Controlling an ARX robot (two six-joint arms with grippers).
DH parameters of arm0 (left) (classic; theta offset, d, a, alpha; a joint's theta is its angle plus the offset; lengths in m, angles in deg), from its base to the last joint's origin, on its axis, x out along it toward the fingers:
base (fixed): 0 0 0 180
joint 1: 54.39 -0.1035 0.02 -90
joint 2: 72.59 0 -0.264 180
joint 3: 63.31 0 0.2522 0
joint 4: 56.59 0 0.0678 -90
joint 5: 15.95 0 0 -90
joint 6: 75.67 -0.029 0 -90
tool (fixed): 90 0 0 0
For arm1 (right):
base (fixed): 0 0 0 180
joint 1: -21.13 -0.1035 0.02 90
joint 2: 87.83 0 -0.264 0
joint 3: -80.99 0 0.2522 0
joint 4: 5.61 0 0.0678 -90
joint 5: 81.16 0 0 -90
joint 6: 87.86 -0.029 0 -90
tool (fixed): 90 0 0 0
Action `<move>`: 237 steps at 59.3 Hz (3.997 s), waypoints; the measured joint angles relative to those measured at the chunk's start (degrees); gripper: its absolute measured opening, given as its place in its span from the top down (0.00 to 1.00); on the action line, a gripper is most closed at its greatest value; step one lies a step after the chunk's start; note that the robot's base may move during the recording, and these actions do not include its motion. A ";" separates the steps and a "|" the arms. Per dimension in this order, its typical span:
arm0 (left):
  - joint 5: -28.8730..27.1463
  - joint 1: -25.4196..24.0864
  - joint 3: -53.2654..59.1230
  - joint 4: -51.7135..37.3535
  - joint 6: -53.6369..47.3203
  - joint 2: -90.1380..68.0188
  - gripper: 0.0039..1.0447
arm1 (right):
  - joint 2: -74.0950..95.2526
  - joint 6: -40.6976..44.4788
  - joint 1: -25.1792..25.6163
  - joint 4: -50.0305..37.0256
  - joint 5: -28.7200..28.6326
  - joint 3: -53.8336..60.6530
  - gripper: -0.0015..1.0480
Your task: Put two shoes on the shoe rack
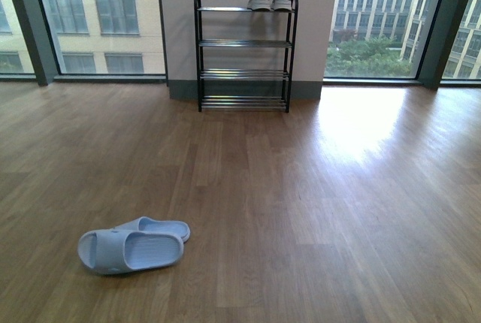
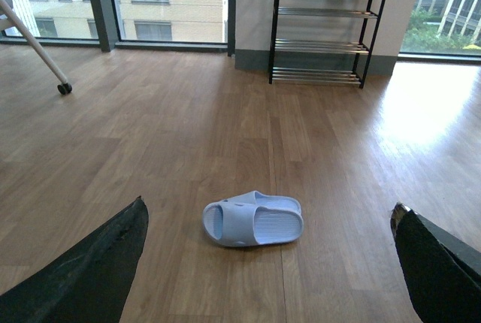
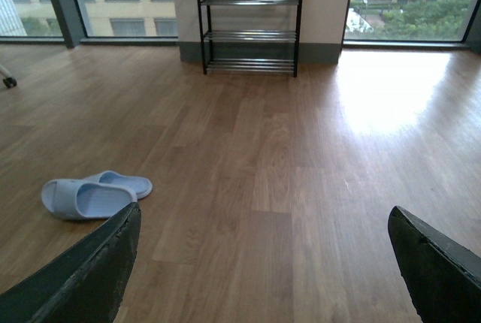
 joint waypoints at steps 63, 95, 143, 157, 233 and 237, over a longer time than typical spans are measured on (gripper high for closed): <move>-4.57 1.11 -0.59 1.79 2.51 -0.98 0.09 | 0.02 -0.02 0.00 0.00 -0.02 -0.02 0.09; -14.49 5.53 -25.70 -19.80 60.81 -97.44 0.09 | 0.07 0.00 0.00 0.00 -0.17 -0.02 0.09; -14.64 9.44 -64.70 -7.85 54.69 -146.66 0.09 | 0.07 0.00 0.00 0.00 -0.17 0.00 0.09; -13.38 8.83 -69.70 -6.12 56.61 -153.11 0.09 | 0.07 0.00 0.00 0.00 -0.17 0.00 0.09; -22.58 3.37 -78.07 -2.97 51.78 -165.63 0.59 | 0.07 0.00 0.00 0.00 -0.17 0.00 0.09; -23.10 3.39 -78.20 -2.49 51.30 -165.63 0.68 | 0.07 0.00 0.00 0.00 -0.17 0.00 0.09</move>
